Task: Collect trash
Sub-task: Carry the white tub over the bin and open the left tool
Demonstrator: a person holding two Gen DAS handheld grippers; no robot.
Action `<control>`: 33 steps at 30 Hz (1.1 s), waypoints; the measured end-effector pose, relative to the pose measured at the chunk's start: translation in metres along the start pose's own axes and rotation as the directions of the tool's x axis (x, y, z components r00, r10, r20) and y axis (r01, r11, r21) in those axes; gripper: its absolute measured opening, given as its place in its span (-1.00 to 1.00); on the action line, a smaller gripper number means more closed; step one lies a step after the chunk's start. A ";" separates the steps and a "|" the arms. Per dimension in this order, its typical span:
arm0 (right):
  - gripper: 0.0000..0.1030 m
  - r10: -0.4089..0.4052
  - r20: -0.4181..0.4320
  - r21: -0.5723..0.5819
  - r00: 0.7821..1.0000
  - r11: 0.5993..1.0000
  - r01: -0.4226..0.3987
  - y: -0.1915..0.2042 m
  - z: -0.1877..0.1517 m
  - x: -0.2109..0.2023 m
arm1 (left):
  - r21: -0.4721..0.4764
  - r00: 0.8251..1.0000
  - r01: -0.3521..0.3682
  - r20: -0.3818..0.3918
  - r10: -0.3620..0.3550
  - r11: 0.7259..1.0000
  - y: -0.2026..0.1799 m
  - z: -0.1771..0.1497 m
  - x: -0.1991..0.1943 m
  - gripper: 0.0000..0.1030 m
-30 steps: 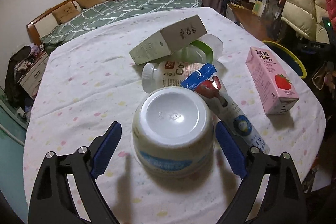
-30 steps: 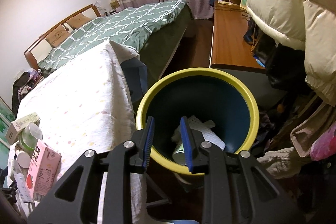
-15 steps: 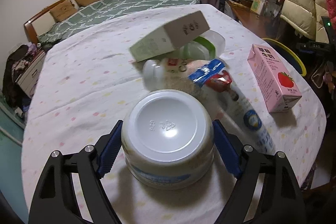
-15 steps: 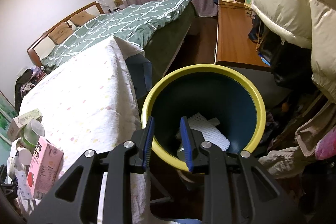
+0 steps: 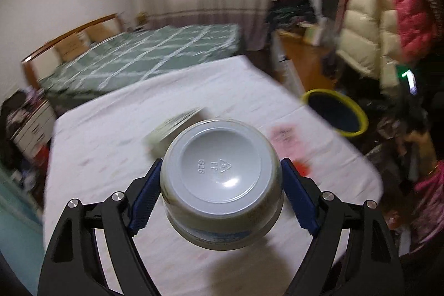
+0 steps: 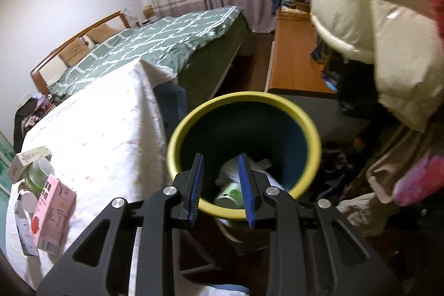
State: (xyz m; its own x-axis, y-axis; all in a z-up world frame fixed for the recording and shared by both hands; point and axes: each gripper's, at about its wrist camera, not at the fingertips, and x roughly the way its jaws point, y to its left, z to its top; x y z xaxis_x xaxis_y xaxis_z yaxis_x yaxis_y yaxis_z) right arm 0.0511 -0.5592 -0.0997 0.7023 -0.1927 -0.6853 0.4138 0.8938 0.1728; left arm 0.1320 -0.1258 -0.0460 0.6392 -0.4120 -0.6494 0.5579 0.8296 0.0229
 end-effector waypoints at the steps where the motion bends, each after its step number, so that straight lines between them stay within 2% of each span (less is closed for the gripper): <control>1: -0.52 -0.005 0.006 0.005 1.000 1.000 0.005 -0.005 -0.001 -0.003 | 0.018 0.999 0.034 0.004 -0.034 0.999 -0.013 0.012 0.007 0.58; 5: -0.52 -0.038 0.032 0.019 0.999 0.999 0.037 -0.024 -0.006 -0.016 | 0.083 0.992 0.126 -0.015 -0.125 0.989 -0.060 0.048 0.040 0.58; 9: -0.46 -0.056 0.047 0.034 0.997 0.998 0.055 -0.044 -0.012 -0.025 | 0.115 0.975 0.219 -0.076 -0.211 0.969 -0.114 0.086 0.090 0.58; 13: -0.44 -0.068 0.052 0.048 0.996 0.997 0.065 -0.061 -0.015 -0.031 | 0.142 0.959 0.273 -0.115 -0.257 0.952 -0.167 0.109 0.133 0.58; 17: -0.44 -0.066 0.048 0.054 0.997 0.996 0.064 -0.071 -0.019 -0.032 | 0.128 0.942 0.315 -0.163 -0.293 0.941 -0.208 0.124 0.180 0.58; 24: -0.42 -0.061 0.038 0.065 0.997 0.996 0.059 -0.086 -0.022 -0.032 | 0.107 0.927 0.326 -0.232 -0.295 0.939 -0.272 0.143 0.259 0.59; 27: -0.42 -0.061 0.040 0.075 0.997 0.996 0.058 -0.091 -0.024 -0.034 | 0.097 0.922 0.328 -0.251 -0.296 0.940 -0.289 0.143 0.281 0.59; 30: -0.40 -0.060 0.039 0.084 0.997 0.995 0.057 -0.095 -0.026 -0.035 | 0.100 0.928 0.312 -0.248 -0.280 0.945 -0.303 0.143 0.300 0.62; 31: -0.39 -0.060 0.039 0.085 0.997 0.995 0.057 -0.096 -0.026 -0.035 | 0.097 0.929 0.310 -0.244 -0.279 0.946 -0.307 0.144 0.305 0.74; 33: -0.36 -0.063 0.039 0.087 0.997 0.994 0.059 -0.096 -0.026 -0.036 | 0.090 0.934 0.297 -0.236 -0.269 0.951 -0.305 0.145 0.303 0.82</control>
State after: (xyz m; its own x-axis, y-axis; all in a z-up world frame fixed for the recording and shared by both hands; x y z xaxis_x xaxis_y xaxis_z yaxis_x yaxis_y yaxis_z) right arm -0.0288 -0.6275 -0.1105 0.6971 -0.2640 -0.6666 0.5032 0.8424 0.1926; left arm 0.2327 -0.5583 -0.1398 0.3221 -0.5192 -0.7916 0.7677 0.6326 -0.1026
